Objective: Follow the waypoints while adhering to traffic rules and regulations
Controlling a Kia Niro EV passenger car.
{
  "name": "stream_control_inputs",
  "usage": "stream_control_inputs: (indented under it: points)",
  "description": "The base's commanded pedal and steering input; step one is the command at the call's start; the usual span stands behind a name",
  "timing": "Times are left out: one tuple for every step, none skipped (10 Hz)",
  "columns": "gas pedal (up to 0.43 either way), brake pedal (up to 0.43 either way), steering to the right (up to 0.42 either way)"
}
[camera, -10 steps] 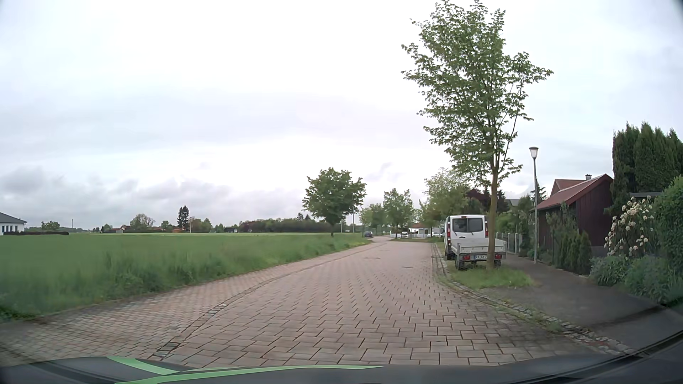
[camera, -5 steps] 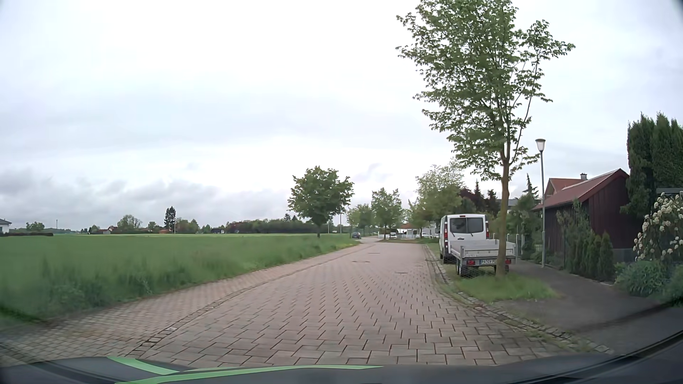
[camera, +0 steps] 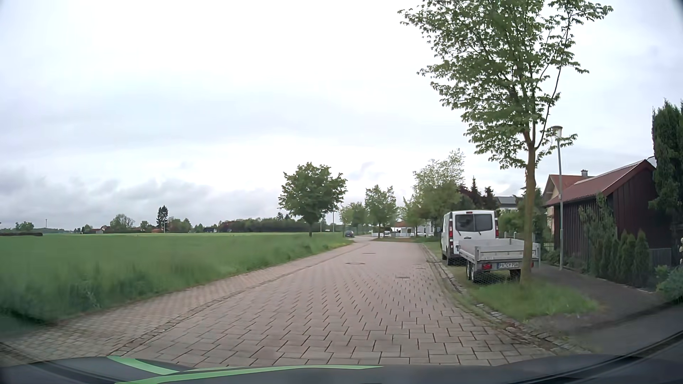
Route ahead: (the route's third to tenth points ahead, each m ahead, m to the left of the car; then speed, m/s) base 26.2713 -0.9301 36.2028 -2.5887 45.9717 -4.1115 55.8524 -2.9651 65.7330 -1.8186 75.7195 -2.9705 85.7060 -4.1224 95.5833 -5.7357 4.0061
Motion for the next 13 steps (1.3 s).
stream_control_inputs:
  points:
    - [0.087, 0.0, 0.034]
    - [0.087, 0.0, 0.035]
    - [0.087, 0.0, 0.035]
    - [0.087, 0.0, 0.035]
    - [0.087, 0.0, 0.034]
    - [0.087, 0.0, 0.034]
    - [0.087, 0.0, 0.035]
    - [0.087, 0.0, 0.036]
    - [0.087, 0.0, 0.037]
    - [0.087, 0.0, 0.039]
    - [0.087, 0.0, 0.04]
    - [0.087, 0.0, 0.04]
    - [0.087, 0.0, 0.041]
